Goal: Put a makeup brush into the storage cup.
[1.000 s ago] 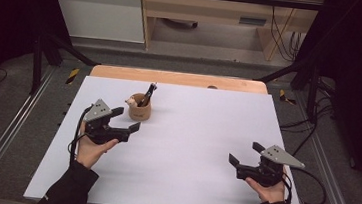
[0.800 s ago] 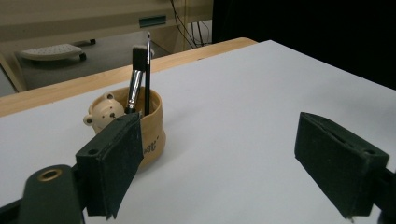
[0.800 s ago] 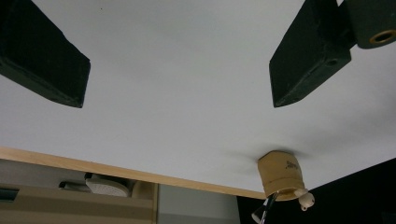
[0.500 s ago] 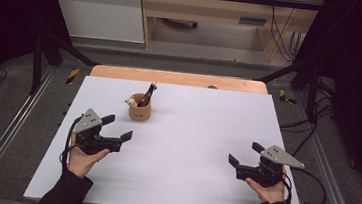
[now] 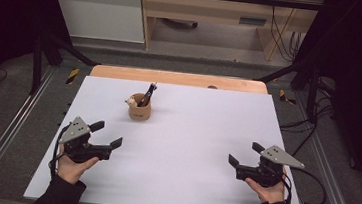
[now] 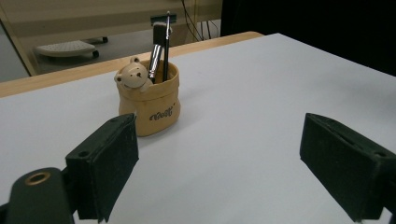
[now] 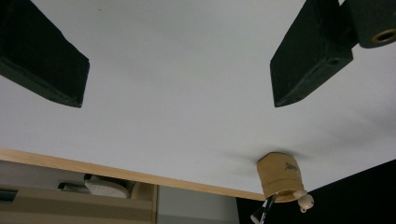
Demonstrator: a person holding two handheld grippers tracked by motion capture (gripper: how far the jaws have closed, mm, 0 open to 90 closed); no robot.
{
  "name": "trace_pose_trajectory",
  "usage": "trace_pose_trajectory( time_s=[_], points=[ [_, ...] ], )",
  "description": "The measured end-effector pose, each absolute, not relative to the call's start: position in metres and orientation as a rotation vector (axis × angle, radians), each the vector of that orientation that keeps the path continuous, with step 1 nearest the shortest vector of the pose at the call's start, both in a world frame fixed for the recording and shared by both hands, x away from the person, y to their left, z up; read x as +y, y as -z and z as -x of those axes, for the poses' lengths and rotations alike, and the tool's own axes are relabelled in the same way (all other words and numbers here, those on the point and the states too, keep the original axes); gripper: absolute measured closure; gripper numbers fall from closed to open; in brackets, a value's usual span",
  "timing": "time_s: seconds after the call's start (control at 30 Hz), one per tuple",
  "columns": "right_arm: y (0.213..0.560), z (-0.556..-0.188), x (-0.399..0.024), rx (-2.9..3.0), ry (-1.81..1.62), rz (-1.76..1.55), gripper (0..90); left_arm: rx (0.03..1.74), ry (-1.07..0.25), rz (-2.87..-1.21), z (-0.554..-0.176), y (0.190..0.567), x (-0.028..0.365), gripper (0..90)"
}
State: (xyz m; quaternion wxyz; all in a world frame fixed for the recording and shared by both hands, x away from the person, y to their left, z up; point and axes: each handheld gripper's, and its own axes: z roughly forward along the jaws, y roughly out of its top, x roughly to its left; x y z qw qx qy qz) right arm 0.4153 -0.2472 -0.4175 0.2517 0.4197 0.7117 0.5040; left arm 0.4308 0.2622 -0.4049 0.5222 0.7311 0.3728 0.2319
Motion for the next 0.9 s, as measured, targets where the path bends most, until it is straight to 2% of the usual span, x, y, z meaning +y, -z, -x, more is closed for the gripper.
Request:
trace_pose_trajectory(
  time_s=[0.53, 0.9],
  points=[
    [0.419, -0.415, -0.249, 1.934, -1.365, -1.144, 5.2, 0.916, -0.555, -1.757, -0.421, 0.418, 0.289, 8.4],
    [0.421, -0.414, -0.25, 1.937, -1.364, -1.146, 5.2, 0.938, -0.549, -1.765, -0.423, 0.425, 0.292, 7.7]
  ],
)
